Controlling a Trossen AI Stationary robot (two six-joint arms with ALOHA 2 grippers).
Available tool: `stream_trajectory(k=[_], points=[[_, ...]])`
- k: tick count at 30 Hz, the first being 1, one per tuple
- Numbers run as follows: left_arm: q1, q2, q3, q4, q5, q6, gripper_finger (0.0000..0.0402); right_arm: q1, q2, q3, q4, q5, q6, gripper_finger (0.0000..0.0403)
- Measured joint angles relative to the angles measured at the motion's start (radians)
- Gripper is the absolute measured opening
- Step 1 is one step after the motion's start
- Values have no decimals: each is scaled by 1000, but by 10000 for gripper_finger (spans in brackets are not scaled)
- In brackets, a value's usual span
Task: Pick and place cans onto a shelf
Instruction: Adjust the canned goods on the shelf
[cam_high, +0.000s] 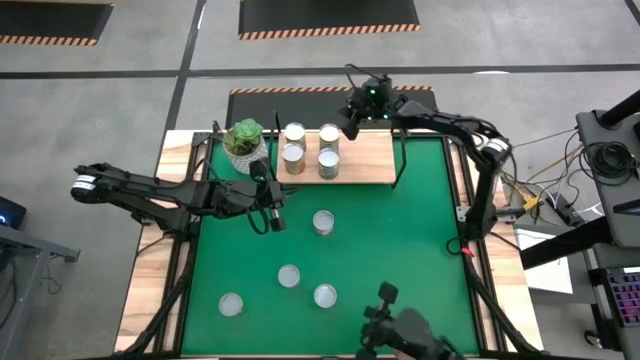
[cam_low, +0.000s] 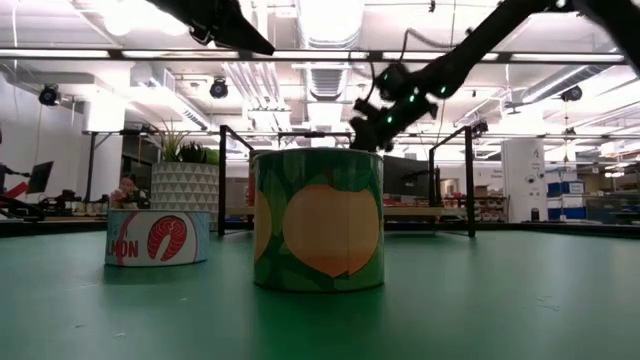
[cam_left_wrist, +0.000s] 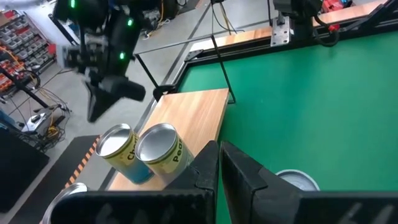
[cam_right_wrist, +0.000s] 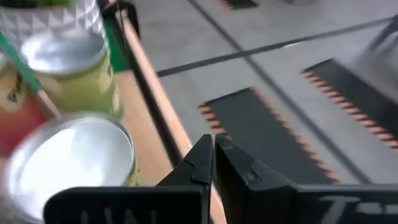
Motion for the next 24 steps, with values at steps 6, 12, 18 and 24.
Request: stream_trajectory(k=[6,12,18,24], points=[[0,0,0,-4,0,0,0,2,80,86,-82,-143,-9,9],[0,0,0,-5,0,0,0,11,76,99,-122,-152,-16,9],[0,0,0,-5,0,0,0,28,67,98,-157,-151,-11,9],[0,0,0,-5,0,0,0,53,66,98,-166,-148,-19,9]])
